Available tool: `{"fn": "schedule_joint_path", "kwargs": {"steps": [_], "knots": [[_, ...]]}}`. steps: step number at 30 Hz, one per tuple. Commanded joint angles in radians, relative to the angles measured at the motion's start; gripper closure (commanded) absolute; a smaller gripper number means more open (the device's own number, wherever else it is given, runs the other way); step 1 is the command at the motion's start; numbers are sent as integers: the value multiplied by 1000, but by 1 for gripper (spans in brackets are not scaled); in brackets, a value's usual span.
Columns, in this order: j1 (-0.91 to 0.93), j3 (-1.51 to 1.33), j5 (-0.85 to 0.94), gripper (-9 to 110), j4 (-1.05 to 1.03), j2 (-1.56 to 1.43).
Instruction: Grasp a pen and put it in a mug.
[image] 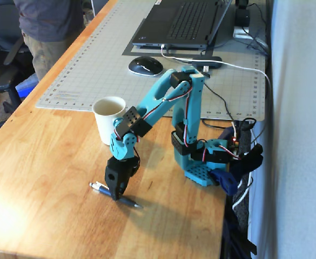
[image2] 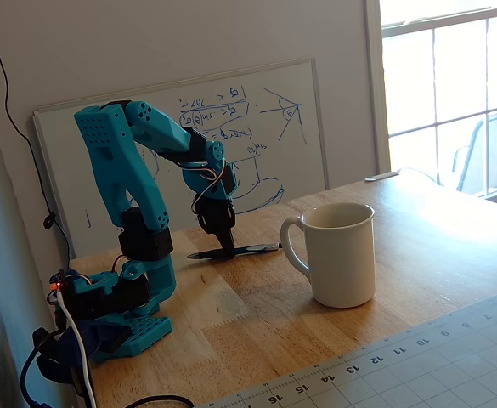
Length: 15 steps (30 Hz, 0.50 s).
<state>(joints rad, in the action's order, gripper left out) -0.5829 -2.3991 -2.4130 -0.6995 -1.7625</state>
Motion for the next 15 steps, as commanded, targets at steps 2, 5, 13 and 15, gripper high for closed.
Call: {"fn": "schedule_joint_path", "kwargs": {"steps": [2,5,13,15], "knots": [[2,25,-11,100,8,-21],[2,26,-9,100,8,-69],[17,23,-9,100,8,-351],[67,18,-8,100,8,-416]]}}
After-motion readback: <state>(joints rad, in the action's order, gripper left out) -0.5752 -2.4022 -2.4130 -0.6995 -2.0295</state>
